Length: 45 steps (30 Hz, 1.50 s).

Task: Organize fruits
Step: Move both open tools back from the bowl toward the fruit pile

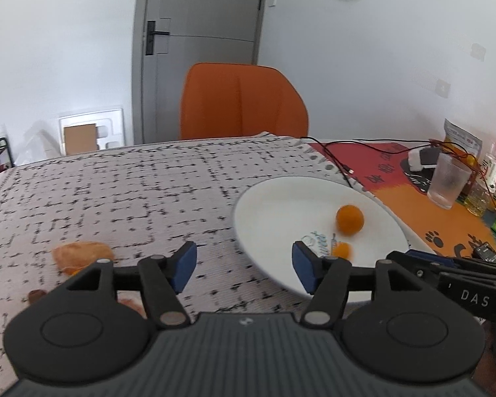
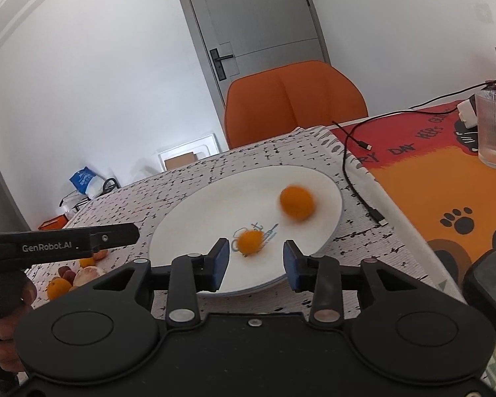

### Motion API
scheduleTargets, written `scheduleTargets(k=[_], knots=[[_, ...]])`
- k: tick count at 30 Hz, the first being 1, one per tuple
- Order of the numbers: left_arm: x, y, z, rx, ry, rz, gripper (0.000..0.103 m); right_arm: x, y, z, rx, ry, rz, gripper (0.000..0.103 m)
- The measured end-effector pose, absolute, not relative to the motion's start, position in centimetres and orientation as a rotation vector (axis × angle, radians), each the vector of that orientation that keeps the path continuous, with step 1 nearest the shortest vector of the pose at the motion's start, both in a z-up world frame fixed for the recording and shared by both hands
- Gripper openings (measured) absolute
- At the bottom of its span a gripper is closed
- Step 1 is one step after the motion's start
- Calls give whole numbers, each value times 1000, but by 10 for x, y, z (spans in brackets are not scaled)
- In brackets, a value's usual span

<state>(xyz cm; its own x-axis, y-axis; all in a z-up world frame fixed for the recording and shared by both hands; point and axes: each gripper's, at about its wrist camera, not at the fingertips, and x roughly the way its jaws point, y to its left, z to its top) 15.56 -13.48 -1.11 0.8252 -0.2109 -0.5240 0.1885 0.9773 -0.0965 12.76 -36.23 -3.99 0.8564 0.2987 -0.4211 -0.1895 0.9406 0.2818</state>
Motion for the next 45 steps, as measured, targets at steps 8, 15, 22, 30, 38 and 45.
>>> scheduleTargets(k=[8,15,22,30,38,45], knots=[[137,-110,-7,-59,532,-146,78,120,-353,-36,224,472,269,45],[120,-92,-2,-57,509,-104,84,113,-341,-30,208,460,288,56],[104,-77,-1,-61,487,-71,94,106,-323,-23,172,420,332,85],[89,-57,-11,-75,507,-31,96,101,-304,-21,153,415,387,100],[80,-37,-18,-98,517,9,96,101,-289,-23,144,429,416,103],[80,-21,-26,-155,532,24,96,103,-276,-27,120,445,442,103]])
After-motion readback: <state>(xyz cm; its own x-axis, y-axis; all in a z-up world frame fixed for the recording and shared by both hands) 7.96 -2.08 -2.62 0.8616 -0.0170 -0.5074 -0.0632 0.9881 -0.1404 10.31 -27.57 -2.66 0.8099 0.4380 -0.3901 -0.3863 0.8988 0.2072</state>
